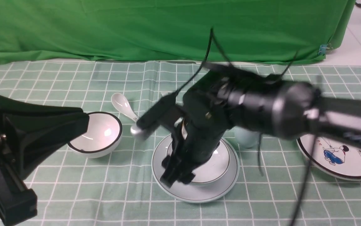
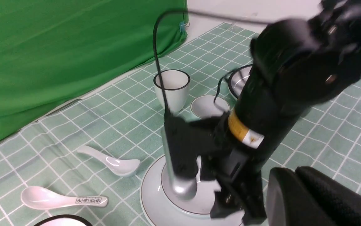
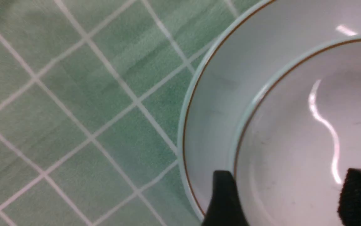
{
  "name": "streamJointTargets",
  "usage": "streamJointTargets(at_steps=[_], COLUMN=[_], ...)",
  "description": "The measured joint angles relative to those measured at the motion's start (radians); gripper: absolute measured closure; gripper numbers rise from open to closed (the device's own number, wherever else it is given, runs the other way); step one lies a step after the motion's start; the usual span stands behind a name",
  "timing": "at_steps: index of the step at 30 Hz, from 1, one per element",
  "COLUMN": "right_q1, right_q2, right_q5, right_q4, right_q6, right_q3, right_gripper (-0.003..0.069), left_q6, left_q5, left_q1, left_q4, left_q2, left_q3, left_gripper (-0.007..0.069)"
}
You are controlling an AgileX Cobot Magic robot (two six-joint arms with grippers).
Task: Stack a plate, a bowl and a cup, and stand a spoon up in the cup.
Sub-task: Use the right arm to put the blue rice bowl into the blue large plate in the middle, then use the right arm to grab a blue teacup
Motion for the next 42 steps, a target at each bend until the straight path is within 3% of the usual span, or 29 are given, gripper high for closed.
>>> streamJointTargets(at_steps=[3, 6, 8, 9, 11, 14, 21, 34, 36, 41, 42], right_q1=[-0.039, -0.117, -0.263, -0.273, -0.383, -0.449, -0.462, -0.418, -0.419, -0.419, -0.419], right_q2=[-0.106, -0.143, -0.129, -0.129, -0.078, -0.03, 0.004, 0.116, 0.132, 0.143, 0.143], right_q5=[0.053, 0.11, 0.167, 0.167, 0.157, 0.154, 0.131, 0.022, 0.022, 0.017, 0.016], right_q4=[-0.05, -0.062, -0.038, -0.038, 0.058, 0.16, 0.228, 0.19, 0.187, 0.174, 0.155], right_q6=[-0.019, -0.042, -0.094, -0.1, -0.17, -0.228, -0.262, -0.315, -0.319, -0.344, -0.347], right_q3=[-0.001, -0.008, -0.009, -0.009, -0.009, -0.011, -0.032, -0.062, -0.062, -0.061, -0.061], right_gripper=[0.0244, 0.0255, 0.0258, 0.0258, 0.0244, 0.0201, 0.0165, 0.0169, 0.0193, 0.0403, 0.0494], left_q6=[0.0, 0.0, 0.0, 0.0, 0.0, 0.0, 0.0, 0.0, 0.0, 0.001, 0.005], left_q5=[0.002, 0.013, 0.027, 0.027, 0.029, 0.029, 0.029, 0.029, 0.029, 0.029, 0.029], left_q1=[0.0, 0.0, 0.0, 0.0, 0.0, 0.0, 0.0, 0.0, 0.0, 0.0, 0.0], left_q4=[0.001, 0.007, 0.017, 0.017, 0.019, 0.021, 0.022, 0.022, 0.022, 0.022, 0.022], left_q2=[0.0, 0.0, 0.0, 0.0, 0.0, 0.0, 0.0, 0.0, 0.0, 0.0, 0.0], left_q3=[0.0, 0.0, 0.0, 0.0, 0.0, 0.0, 0.0, 0.0, 0.0, 0.0, 0.0], left_gripper=[0.0607, 0.0607, 0.0607, 0.0607, 0.0607, 0.0607, 0.0607, 0.0607, 0.0607, 0.0607, 0.0607])
